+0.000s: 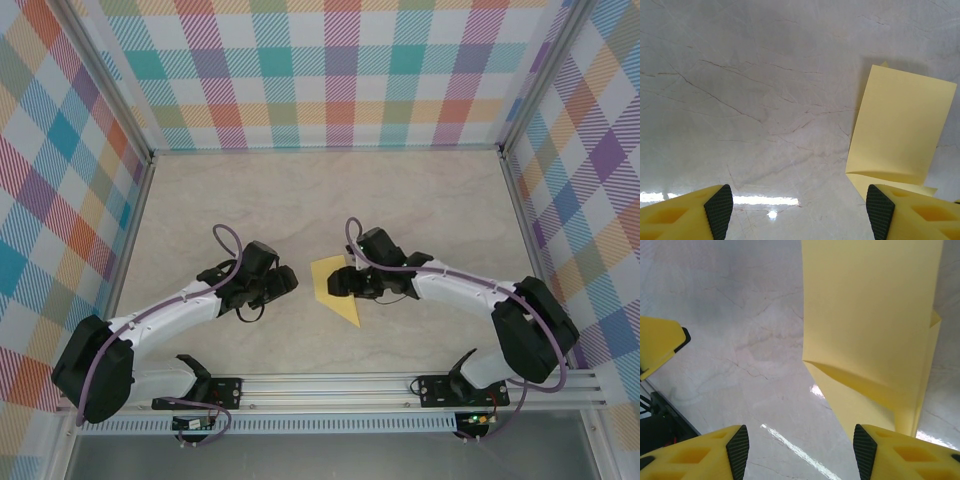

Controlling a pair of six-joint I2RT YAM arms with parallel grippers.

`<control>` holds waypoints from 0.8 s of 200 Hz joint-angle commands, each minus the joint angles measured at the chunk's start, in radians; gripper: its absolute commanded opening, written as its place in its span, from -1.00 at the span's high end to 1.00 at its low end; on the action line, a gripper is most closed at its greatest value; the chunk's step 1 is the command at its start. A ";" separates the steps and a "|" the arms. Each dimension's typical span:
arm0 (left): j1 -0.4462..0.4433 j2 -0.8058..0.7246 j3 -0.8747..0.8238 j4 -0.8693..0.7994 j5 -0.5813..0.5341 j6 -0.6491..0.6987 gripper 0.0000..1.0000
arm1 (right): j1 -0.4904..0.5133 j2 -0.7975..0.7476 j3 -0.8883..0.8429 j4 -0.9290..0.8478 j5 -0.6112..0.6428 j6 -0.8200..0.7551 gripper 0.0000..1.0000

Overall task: Fold a paper plane with a square sheet of paper (pick it up from the middle)
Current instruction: Turn over the paper at the center of the table, then fold the wing for the fifth time at the center of the table.

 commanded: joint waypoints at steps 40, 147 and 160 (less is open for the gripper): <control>0.014 0.019 0.000 0.024 0.021 -0.010 -0.47 | 0.023 0.037 -0.013 -0.005 0.008 -0.004 -0.08; 0.017 0.134 0.024 0.151 0.159 -0.028 -0.49 | -0.127 0.007 -0.095 0.131 -0.221 0.058 0.26; 0.017 0.153 0.031 0.161 0.173 -0.034 -0.49 | -0.124 0.011 -0.091 0.117 -0.206 0.061 0.32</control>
